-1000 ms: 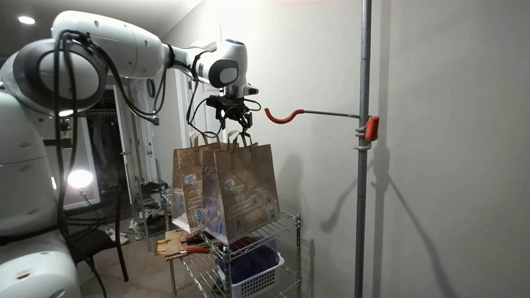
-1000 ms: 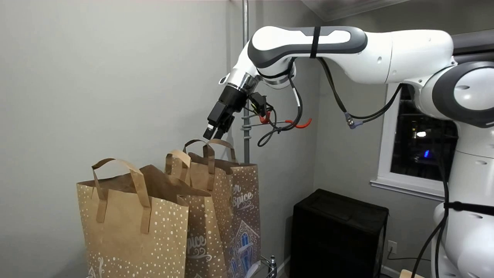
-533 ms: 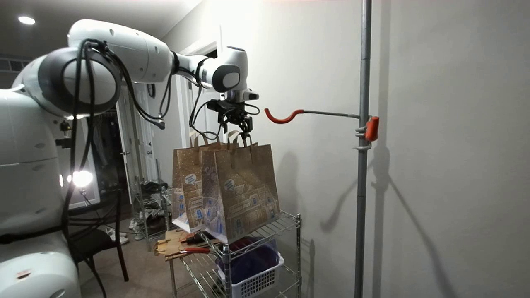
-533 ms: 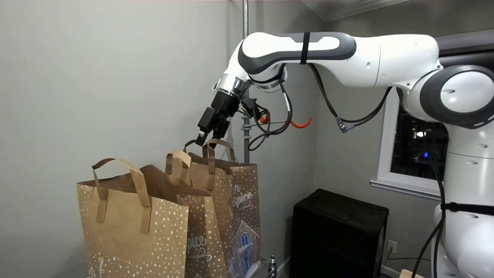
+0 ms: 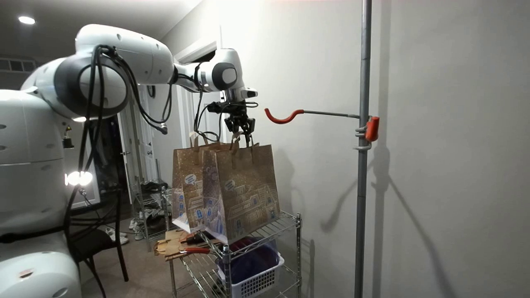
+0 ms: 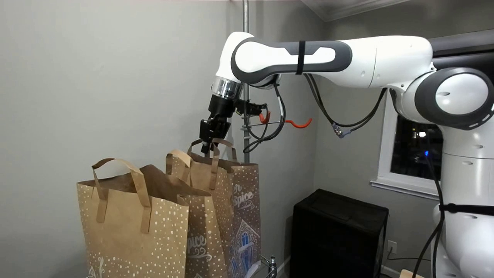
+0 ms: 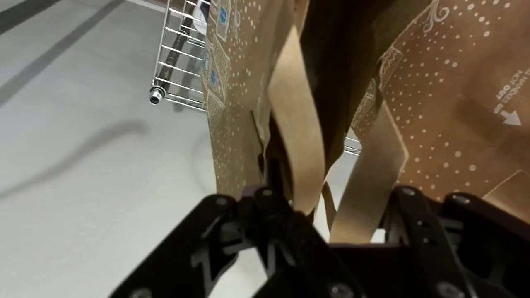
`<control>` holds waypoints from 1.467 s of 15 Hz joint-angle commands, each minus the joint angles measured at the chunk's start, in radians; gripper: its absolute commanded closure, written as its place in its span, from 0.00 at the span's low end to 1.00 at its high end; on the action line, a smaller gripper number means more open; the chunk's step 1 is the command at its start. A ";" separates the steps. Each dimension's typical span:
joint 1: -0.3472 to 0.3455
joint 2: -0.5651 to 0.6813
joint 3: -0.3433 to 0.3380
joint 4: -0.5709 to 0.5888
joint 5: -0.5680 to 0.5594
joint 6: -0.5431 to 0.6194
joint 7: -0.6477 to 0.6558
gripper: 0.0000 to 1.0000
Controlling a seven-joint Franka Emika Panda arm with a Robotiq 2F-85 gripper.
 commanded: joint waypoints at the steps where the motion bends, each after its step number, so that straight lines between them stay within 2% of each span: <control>1: 0.003 0.012 0.008 0.047 -0.050 -0.089 0.060 0.78; 3: 0.004 0.014 0.011 0.063 -0.037 -0.137 0.057 0.92; 6: 0.006 0.021 0.017 0.091 -0.026 -0.200 0.044 0.99; 8: 0.011 0.028 0.024 0.122 -0.028 -0.271 0.025 1.00; 9: 0.013 0.027 0.029 0.139 -0.020 -0.326 -0.011 0.96; 12: 0.026 -0.005 0.040 0.177 -0.066 -0.516 -0.045 0.95; 15: 0.034 -0.055 0.038 0.190 -0.106 -0.627 -0.058 0.96; 18: 0.022 -0.125 0.024 0.149 -0.109 -0.655 -0.084 0.96; 22: -0.009 -0.221 -0.034 0.044 -0.061 -0.611 -0.101 0.96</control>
